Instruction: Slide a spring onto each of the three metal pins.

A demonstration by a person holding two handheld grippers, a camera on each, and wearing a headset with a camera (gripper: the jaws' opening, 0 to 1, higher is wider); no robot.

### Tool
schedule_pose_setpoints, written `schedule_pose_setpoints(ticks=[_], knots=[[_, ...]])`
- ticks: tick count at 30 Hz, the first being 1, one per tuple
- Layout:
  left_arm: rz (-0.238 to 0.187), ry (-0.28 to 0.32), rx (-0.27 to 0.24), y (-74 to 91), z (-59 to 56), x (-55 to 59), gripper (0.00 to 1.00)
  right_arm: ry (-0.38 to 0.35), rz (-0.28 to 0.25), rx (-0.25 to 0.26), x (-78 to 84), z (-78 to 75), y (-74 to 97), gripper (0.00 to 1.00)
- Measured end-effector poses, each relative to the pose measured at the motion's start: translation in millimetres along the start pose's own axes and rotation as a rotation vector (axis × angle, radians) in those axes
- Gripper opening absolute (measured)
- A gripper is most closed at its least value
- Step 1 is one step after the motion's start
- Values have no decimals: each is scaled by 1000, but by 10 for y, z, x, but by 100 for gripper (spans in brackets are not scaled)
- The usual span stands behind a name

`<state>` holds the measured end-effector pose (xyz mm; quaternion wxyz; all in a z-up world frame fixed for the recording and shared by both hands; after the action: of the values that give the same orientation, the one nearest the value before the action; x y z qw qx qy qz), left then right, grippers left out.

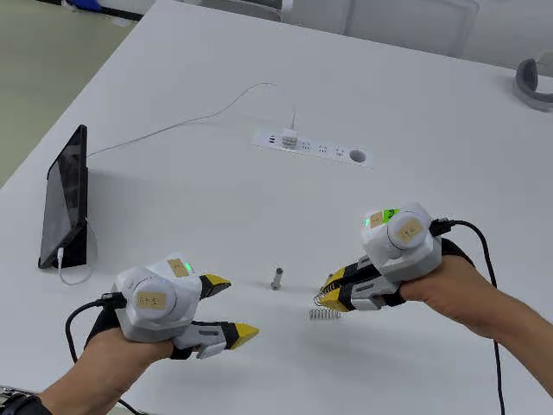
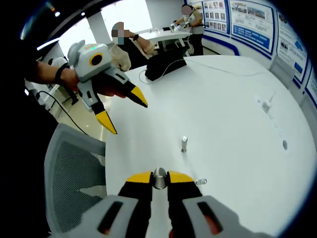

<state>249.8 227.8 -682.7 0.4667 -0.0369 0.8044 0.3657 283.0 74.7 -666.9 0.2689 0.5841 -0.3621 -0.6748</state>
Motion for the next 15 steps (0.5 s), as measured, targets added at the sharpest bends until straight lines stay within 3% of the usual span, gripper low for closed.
schedule_pose_setpoints(ticks=[15], knots=[[-8,48,-45,94,152,49,63,22,43,21,-111,-318,-256,13]])
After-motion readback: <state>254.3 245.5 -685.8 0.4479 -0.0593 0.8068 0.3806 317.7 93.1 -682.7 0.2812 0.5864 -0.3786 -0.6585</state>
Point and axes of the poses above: the centre of the closed fingertips' face, and the gripper's own axes: y roughly backward along the fingers, z roughly to its left, x roughly out of its underside, the point moved 4 cm from there along y, roughly backward along the fingers, and after that the axes turned 11 degrees about y, right-handed, at the moved point
